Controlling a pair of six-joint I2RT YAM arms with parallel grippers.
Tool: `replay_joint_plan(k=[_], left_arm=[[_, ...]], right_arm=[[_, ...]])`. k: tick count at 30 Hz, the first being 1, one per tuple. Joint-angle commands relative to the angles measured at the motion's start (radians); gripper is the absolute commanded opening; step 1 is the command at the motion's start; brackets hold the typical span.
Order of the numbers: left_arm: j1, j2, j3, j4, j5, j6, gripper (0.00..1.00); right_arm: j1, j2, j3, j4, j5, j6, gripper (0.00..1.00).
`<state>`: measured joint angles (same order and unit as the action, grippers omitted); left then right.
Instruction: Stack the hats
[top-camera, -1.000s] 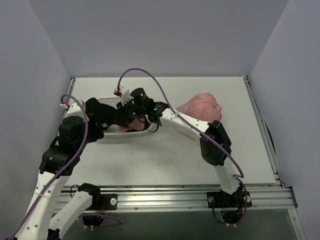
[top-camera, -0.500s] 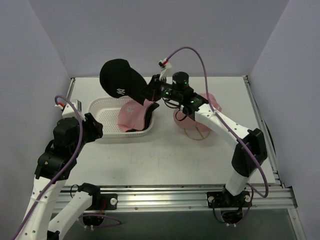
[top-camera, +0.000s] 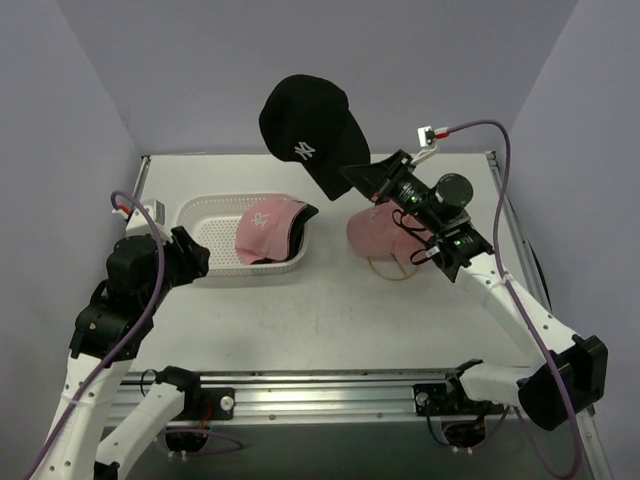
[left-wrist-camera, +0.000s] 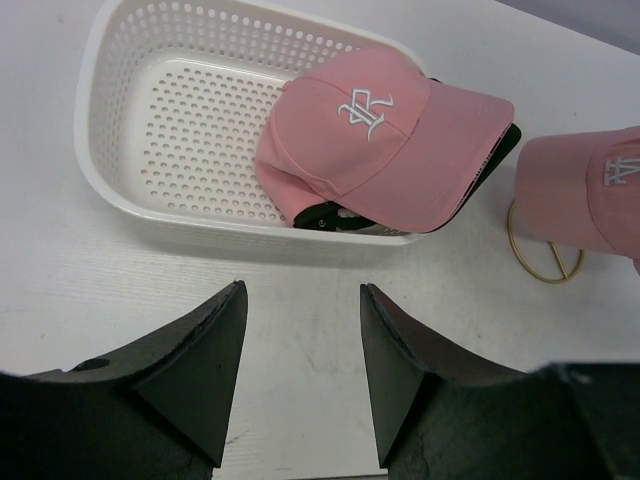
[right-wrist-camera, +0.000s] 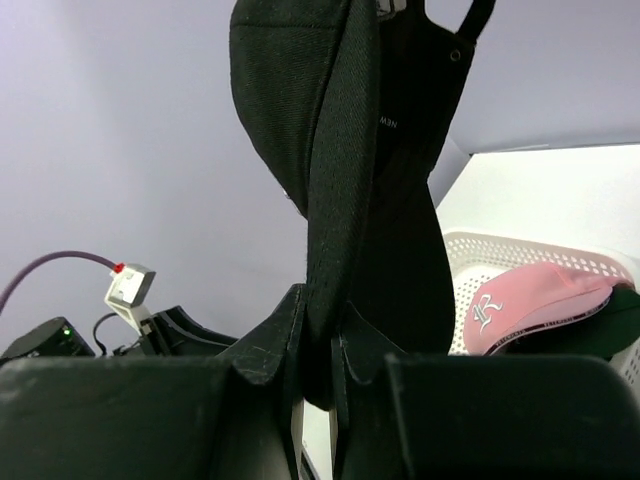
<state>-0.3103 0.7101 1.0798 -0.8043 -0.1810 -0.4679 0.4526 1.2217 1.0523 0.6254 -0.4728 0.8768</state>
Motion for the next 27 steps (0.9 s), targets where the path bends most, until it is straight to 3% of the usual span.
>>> replay_joint_plan(k=[1,10,18,27], left_arm=[[0.007,-0.001,0.009,0.039,0.032,-0.015,0.57],[0.007,0.023,-0.012,0.063,0.070,-0.014,0.57],[0.007,0.034,-0.032,0.103,0.120,-0.017,0.57],[0.000,0.115,-0.012,0.326,0.373,-0.035,0.57]], right_arm=[[-0.040,-0.134,-0.052,0.091,0.045,0.062,0.00],[-0.101,-0.436,-0.216,0.019,0.131,0.168,0.00],[-0.112,-0.606,-0.325,-0.012,0.180,0.271,0.00],[-0.115,-0.784,-0.400,-0.128,0.224,0.306,0.00]])
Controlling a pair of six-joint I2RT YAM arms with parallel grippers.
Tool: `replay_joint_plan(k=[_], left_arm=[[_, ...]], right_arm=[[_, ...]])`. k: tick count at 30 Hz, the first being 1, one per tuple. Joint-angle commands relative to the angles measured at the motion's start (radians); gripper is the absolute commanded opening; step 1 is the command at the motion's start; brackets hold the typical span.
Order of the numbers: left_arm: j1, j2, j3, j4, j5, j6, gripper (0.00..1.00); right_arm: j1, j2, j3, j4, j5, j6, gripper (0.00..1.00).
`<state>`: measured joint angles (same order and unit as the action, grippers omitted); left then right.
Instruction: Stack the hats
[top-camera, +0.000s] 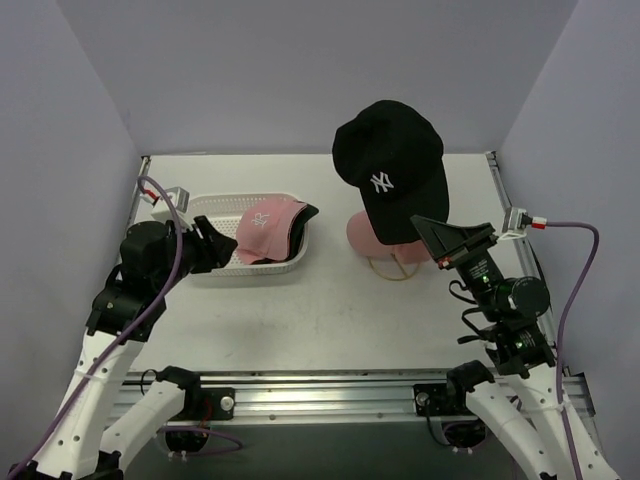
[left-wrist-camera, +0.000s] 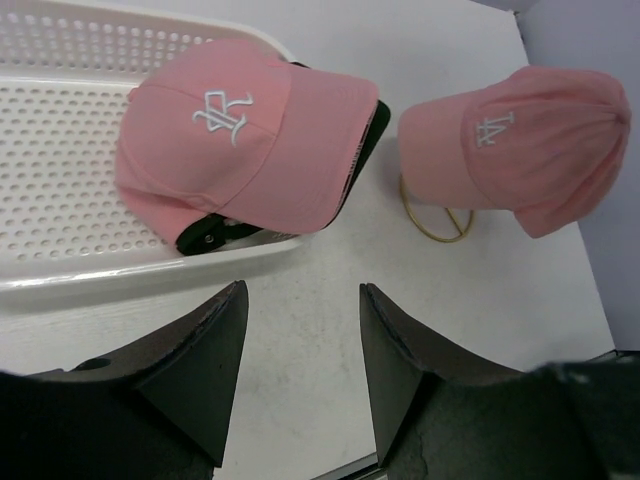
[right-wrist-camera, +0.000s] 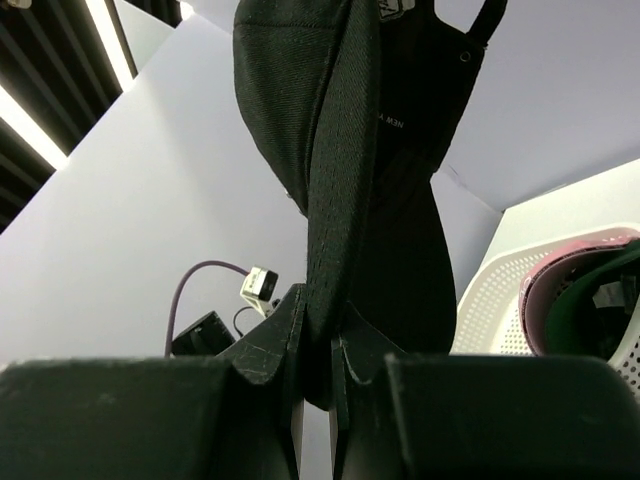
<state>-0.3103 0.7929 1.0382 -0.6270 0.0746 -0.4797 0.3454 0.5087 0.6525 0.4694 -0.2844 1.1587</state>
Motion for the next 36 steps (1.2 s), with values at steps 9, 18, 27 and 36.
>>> replay_joint_plan(k=[9,18,27,36], left_arm=[[-0.145,0.081,0.020,0.181,0.050,0.003,0.57],[-0.254,0.126,0.031,0.188,-0.030,0.015,0.57],[-0.288,0.152,0.026,0.194,-0.047,0.015,0.57],[-0.297,0.155,0.000,0.185,-0.065,0.026,0.57]], right_arm=[[-0.008,-0.196,-0.123,0.051,0.044,0.104,0.00],[-0.006,-0.272,-0.142,-0.064,0.172,0.099,0.00],[-0.005,-0.308,-0.289,0.035,0.226,0.186,0.00],[-0.008,-0.302,-0.355,0.121,0.252,0.185,0.00]])
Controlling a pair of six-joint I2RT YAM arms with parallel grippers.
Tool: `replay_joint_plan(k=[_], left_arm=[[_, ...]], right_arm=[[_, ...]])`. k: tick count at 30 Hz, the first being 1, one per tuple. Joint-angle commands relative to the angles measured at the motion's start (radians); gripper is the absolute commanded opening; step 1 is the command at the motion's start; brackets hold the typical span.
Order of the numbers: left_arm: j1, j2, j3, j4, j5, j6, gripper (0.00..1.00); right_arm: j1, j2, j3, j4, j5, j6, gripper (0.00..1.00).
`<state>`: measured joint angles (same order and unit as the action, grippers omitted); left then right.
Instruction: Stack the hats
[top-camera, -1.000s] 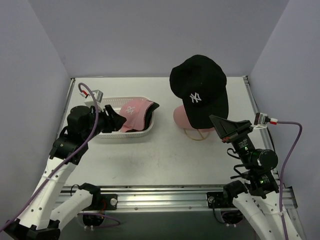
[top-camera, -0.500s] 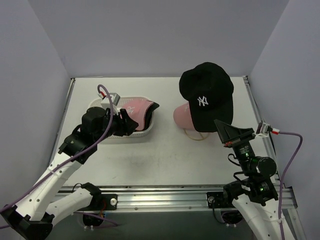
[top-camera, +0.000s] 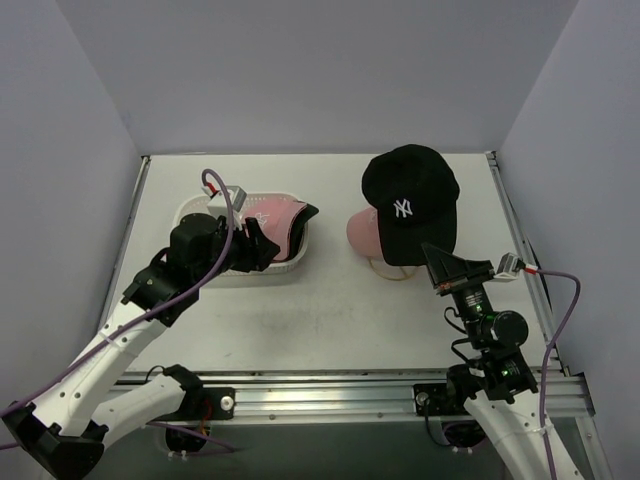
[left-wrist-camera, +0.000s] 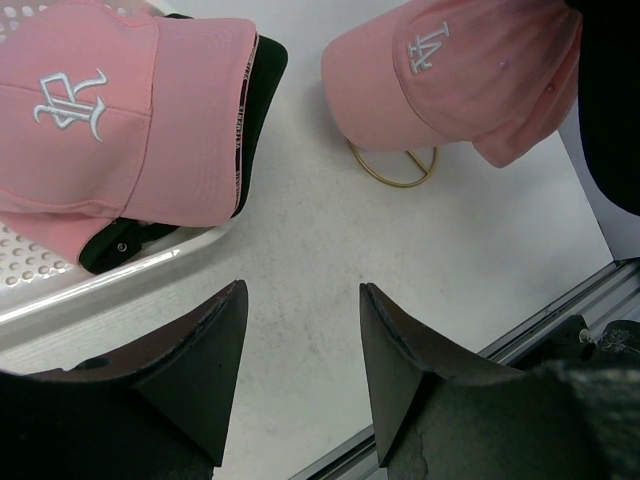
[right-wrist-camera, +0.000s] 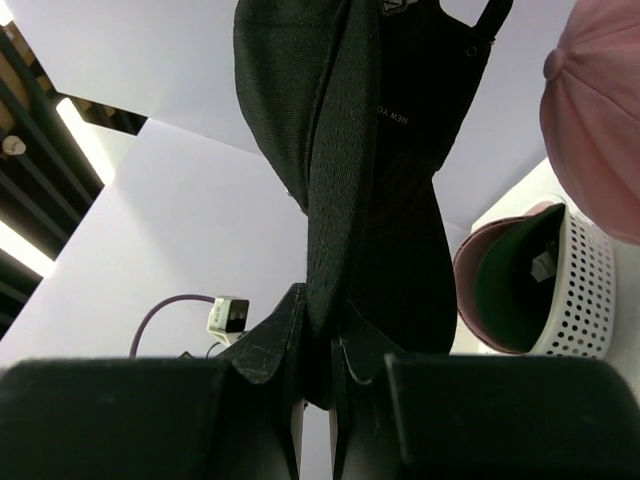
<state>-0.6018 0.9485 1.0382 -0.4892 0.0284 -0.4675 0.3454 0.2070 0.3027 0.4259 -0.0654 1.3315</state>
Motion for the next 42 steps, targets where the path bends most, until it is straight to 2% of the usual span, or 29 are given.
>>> replay_joint_plan(k=[1,11,22,27,33,39,42], left_arm=[[-0.006,-0.005,-0.004,0.046,-0.018,0.013,0.57],[-0.007,-0.028,-0.032,0.023,-0.019,0.015,0.57],[-0.018,-0.036,-0.035,0.012,-0.018,0.016,0.57],[-0.023,-0.036,-0.030,0.006,-0.044,0.020,0.57],[-0.027,-0.031,-0.030,0.006,-0.050,0.023,0.57],[-0.032,-0.031,-0.030,0.005,-0.053,0.024,0.57],[-0.033,-0.036,-0.033,0.001,-0.061,0.023,0.57]], right_arm=[[-0.008,0.000,-0.011,0.169,0.035,0.017,0.00],[-0.017,-0.034,-0.111,0.223,0.062,0.038,0.00],[-0.078,-0.014,-0.172,0.306,0.010,0.061,0.00],[-0.137,0.037,-0.246,0.441,-0.066,0.124,0.00],[-0.210,0.097,-0.247,0.510,-0.201,0.149,0.00],[-0.220,0.072,-0.247,0.484,-0.263,0.181,0.00],[-0.220,-0.006,-0.221,0.343,-0.252,0.153,0.00]])
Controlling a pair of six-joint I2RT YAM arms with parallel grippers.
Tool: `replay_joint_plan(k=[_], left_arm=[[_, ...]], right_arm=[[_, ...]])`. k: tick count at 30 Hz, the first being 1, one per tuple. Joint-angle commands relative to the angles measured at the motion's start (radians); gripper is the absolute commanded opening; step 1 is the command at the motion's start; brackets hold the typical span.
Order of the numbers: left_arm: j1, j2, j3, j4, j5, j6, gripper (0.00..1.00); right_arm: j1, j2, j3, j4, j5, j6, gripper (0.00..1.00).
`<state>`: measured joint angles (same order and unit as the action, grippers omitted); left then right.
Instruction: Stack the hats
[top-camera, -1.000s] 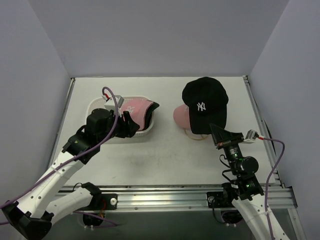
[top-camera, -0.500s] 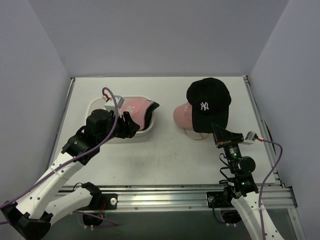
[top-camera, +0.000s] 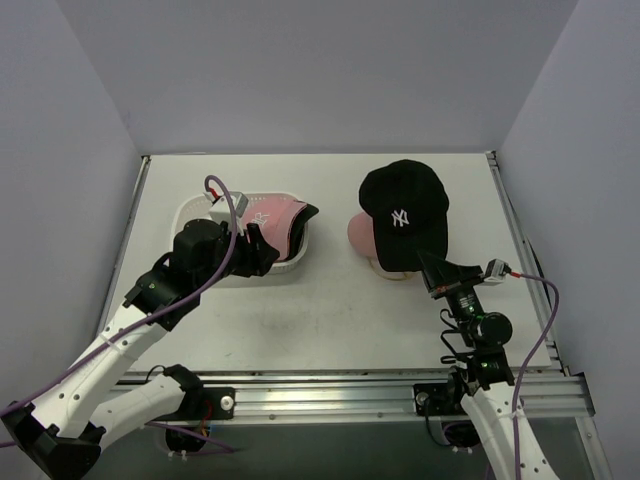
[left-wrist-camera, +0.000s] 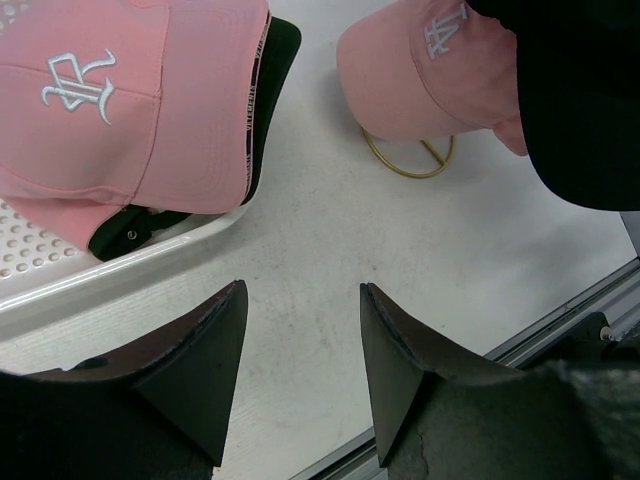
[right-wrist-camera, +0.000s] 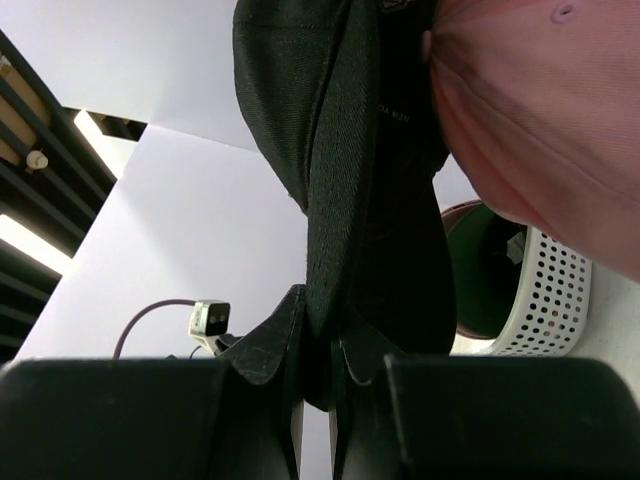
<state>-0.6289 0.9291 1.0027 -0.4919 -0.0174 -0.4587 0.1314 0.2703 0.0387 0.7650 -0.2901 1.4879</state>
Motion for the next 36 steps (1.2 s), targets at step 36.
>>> replay_joint_plan(k=[36], left_arm=[[-0.020,-0.024,-0.003,-0.010,-0.024,0.014,0.57]], right_arm=[[-0.006,-0.263,0.058,-0.501,0.071,-0.012,0.00]])
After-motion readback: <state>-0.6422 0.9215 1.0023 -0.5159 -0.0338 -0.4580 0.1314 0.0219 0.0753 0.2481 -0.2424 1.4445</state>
